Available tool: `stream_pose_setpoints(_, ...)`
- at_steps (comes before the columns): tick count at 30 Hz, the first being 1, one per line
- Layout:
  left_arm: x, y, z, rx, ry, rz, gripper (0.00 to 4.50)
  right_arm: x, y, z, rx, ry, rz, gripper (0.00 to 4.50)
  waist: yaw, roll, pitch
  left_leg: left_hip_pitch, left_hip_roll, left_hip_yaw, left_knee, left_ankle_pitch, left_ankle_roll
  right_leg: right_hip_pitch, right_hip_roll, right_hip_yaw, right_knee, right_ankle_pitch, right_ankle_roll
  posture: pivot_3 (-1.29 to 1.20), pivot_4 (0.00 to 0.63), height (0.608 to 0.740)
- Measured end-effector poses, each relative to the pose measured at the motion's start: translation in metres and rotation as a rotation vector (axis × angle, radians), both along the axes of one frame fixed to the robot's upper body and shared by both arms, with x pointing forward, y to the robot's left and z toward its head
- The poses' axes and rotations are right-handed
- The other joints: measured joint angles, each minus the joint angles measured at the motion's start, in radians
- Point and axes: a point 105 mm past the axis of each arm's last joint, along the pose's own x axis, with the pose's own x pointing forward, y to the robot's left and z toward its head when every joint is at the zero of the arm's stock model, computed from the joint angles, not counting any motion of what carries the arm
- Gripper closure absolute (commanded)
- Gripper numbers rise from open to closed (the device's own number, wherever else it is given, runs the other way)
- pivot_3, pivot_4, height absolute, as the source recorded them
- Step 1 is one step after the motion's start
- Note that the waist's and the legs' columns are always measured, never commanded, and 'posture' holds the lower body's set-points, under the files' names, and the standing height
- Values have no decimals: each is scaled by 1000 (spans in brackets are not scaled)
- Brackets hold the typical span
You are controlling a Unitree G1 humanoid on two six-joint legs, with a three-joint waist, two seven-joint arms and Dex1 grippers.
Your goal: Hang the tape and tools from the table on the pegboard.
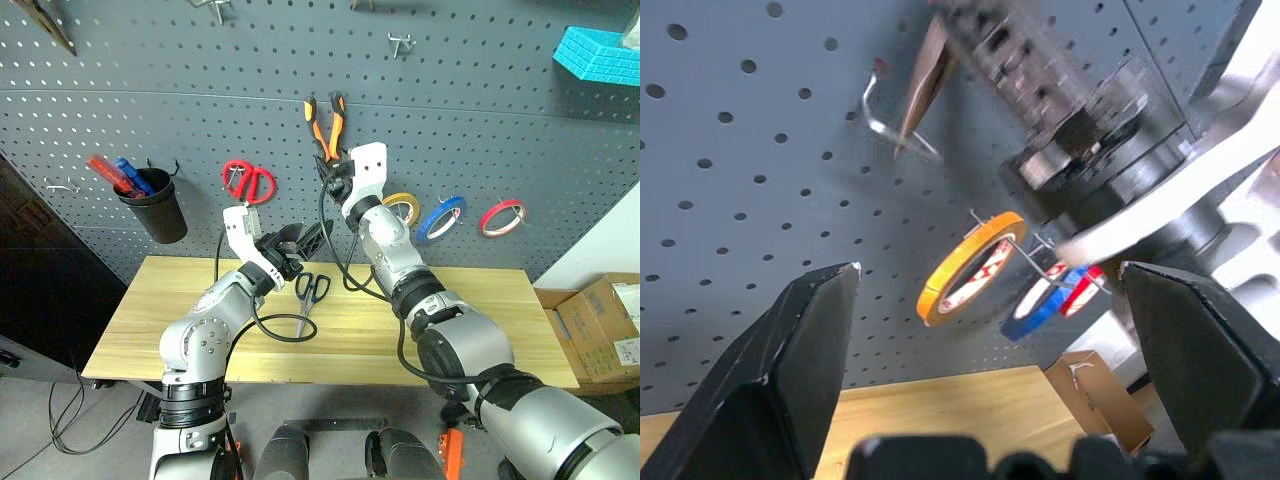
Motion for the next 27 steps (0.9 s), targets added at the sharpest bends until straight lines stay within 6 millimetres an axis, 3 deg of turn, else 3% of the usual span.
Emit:
stream_pose_setpoints(5, 0, 1, -1, 5, 4, 1, 0, -2, -3, -27, -50, 58, -13, 2737, 0, 0, 0, 0, 0, 0, 0, 0, 0, 0, 0, 0, 0, 1, 2, 308, 42, 740)
stream_pose_setpoints(8, 0, 3, -1, 13, 4, 2, 0, -1, -4, -31, -79, 68, -13, 2737, 1, 0, 0, 0, 0, 0, -1, 0, 0, 0, 0, 0, 0, 2, 4, 301, 41, 740)
stream_pose_setpoints(16, 0, 0, -4, 23, 9, -12, 0, 0, -8, -41, -133, 98, -23, 67, 0, 0, 0, 0, 0, 0, 0, 0, 0, 0, 0, 0, 0, 2, 4, 287, 40, 740)
stream_pose_setpoints(23, 1, -1, -5, 37, 10, -15, 0, 0, -16, -43, -148, 105, -22, 10, 0, 0, 0, 0, 0, 0, 0, 0, 0, 0, 0, 0, 1, 2, 4, 270, 49, 740)
stream_pose_setpoints(27, 1, 9, -8, 102, 12, 30, 0, -13, -31, -48, -161, 95, 23, 10, 0, 0, 0, 0, 0, 0, 0, 0, 0, 0, 0, 0, 0, 2, 5, 258, 58, 740)
